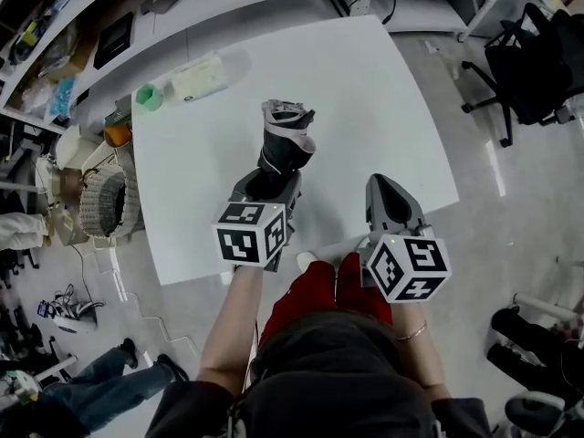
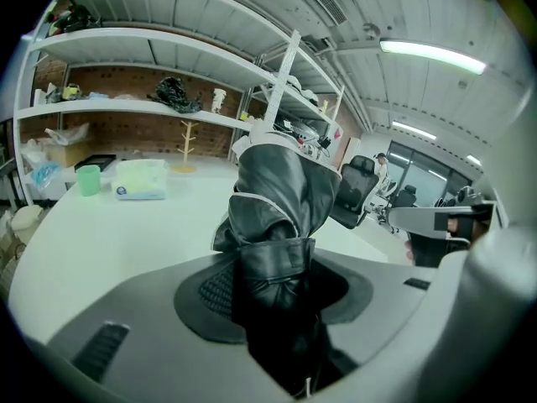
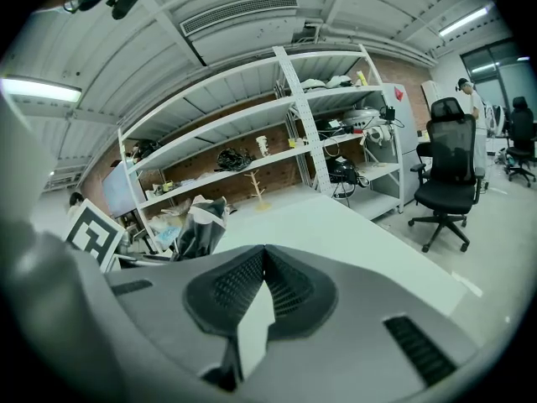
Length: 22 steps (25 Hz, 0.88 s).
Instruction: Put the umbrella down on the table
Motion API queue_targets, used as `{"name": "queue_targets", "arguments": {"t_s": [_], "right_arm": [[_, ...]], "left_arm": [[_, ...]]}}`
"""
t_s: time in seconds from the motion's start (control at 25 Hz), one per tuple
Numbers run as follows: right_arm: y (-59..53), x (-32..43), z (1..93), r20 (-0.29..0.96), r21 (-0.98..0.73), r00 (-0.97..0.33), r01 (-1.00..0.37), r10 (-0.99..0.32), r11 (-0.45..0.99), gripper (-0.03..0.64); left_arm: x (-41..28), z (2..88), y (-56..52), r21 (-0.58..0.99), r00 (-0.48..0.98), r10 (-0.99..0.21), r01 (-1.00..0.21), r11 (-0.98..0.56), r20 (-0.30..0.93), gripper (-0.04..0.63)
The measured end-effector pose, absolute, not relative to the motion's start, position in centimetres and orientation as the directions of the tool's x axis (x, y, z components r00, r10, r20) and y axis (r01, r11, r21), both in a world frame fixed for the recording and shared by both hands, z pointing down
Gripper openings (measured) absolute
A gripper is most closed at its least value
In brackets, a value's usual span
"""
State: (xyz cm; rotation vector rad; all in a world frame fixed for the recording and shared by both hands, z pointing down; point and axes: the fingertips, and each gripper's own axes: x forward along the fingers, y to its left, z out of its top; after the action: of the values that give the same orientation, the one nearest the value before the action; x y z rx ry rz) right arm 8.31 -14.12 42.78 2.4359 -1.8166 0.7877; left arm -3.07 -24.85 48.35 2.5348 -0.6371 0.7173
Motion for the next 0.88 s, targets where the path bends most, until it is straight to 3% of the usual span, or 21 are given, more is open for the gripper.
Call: {"name": "queue_targets", "arguments": {"t_s": [0.88], "right_arm": [[-13.1, 10.4, 45.8, 0.453, -0.292, 0.22, -0.879, -0.864, -0.377, 0.018]], "left_arm": [[0.1, 54.5, -23.4, 0.204, 0.669, -0.226, -0.501, -0.841, 0.708, 0.193]]}}
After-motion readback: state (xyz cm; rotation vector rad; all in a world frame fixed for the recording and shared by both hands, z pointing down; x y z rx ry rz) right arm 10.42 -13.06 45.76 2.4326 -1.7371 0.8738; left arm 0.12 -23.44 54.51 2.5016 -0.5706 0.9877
